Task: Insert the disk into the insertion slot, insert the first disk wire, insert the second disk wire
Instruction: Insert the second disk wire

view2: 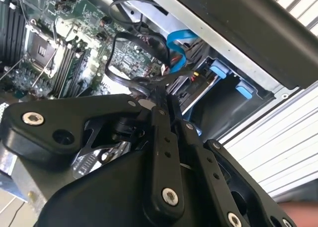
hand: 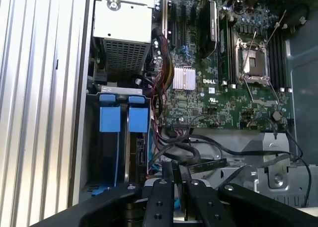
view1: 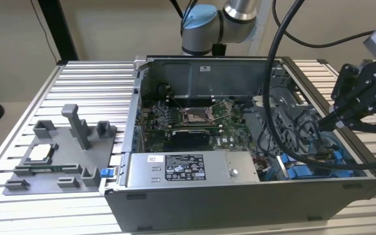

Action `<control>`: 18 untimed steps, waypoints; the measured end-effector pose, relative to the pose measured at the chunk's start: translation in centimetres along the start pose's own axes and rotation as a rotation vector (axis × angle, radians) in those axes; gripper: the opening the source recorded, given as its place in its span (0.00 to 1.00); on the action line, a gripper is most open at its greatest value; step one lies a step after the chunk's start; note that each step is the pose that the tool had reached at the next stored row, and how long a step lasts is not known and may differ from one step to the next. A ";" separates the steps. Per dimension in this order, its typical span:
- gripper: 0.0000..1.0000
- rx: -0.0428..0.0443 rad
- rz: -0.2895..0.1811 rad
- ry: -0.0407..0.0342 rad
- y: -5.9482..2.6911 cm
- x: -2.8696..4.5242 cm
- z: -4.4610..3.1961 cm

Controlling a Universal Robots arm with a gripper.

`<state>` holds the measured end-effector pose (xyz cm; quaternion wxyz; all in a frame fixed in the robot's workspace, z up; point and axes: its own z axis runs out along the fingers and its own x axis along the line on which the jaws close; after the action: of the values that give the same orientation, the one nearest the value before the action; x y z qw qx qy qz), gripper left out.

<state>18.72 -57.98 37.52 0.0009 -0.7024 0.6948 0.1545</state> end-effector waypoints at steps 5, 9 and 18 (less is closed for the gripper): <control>0.00 0.0000 0.000 0.0003 0.78 -0.12 0.18; 0.00 0.0000 0.000 0.0007 1.36 -0.15 0.30; 0.00 0.0001 0.001 0.0031 2.13 -0.15 0.48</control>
<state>16.53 -57.81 37.55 -0.0002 -0.7023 0.6951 0.1534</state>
